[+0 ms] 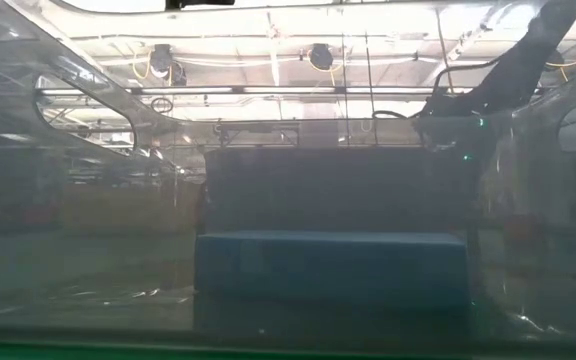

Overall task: Sort & place blocks by color
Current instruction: Put the red wooden block into the blue bin

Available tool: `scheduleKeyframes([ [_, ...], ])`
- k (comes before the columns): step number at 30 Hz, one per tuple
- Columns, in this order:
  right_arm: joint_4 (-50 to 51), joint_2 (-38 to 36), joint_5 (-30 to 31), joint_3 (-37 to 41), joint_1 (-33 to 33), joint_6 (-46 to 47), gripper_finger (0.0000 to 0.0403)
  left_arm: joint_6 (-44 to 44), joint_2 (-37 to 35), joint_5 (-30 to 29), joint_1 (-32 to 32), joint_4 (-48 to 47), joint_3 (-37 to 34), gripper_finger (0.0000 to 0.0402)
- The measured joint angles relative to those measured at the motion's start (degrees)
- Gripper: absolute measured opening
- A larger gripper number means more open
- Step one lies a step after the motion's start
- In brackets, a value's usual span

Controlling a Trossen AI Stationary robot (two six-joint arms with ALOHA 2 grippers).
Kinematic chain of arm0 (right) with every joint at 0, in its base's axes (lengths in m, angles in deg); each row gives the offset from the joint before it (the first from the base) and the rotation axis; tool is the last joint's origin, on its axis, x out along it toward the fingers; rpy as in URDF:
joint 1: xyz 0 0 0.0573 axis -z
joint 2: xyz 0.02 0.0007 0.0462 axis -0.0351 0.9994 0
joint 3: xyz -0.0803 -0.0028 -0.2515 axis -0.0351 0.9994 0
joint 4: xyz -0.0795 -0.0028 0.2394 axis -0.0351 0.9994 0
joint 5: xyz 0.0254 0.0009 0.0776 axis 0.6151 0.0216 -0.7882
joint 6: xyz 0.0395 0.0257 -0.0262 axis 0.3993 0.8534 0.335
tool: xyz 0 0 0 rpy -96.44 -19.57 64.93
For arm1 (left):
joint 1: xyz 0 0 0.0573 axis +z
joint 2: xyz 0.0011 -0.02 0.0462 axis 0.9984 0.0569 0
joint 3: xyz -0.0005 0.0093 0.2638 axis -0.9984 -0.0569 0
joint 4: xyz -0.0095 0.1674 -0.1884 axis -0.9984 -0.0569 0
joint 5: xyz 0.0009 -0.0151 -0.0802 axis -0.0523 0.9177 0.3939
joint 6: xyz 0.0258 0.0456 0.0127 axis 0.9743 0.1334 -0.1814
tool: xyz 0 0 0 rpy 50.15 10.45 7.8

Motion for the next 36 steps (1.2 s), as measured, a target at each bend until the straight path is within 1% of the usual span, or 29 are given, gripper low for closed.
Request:
scheduleKeyframes([
  [2, 1.1, -3.4, -0.6, 0.3, -0.1, 2.5, 0.0086, -0.8, 0.0, 0.0, 0.0, -0.3, 0.0, 0.017],
  [4, -0.3, -7.1, -2.0, 0.1, -0.3, 4.9, 0.0086, -0.9, 0.0, 0.0, 0.0, -0.3, 0.0, 0.017],
  [7, -1.1, -12.7, -7.8, 0.0, -1.7, 10.4, 0.0086, -0.9, 0.0, -0.2, 0.0, -0.3, 0.0, 0.017],
  [10, -3.9, -17.2, -14.0, 0.0, -4.5, 16.1, 0.0086, -0.9, 0.0, -1.3, 0.0, -0.3, 0.0, 0.017],
  [13, -8.2, -20.5, -16.8, 0.0, -8.5, 20.2, 0.0086, -0.9, 0.0, -2.1, 0.0, -0.3, 0.0, 0.017],
  [18, -17.4, -23.0, -16.8, 0.0, -17.2, 25.3, 0.0086, -0.9, 0.0, -2.5, 0.0, -0.3, 0.0, 0.017],
  [23, -26.5, -22.5, -16.8, 0.0, -25.9, 29.9, 0.0086, -2.2, 0.0, -2.5, 0.0, -0.3, 0.0, 0.017],
  [27, -31.6, -21.4, -16.5, 0.0, -32.3, 31.6, 0.0086, -3.1, 0.0, -2.5, 0.0, -0.3, 0.0, 0.017],
  [31, -32.9, -19.5, -13.1, -0.1, -37.8, 31.8, 0.0089, -3.2, 0.0, -2.5, 0.0, -0.4, 0.0, 0.017],
  [36, -38.0, -15.3, -9.2, -0.1, -43.1, 34.2, 0.0093, -2.2, 0.0, -2.5, 0.0, -0.7, 0.0, 0.017],
])
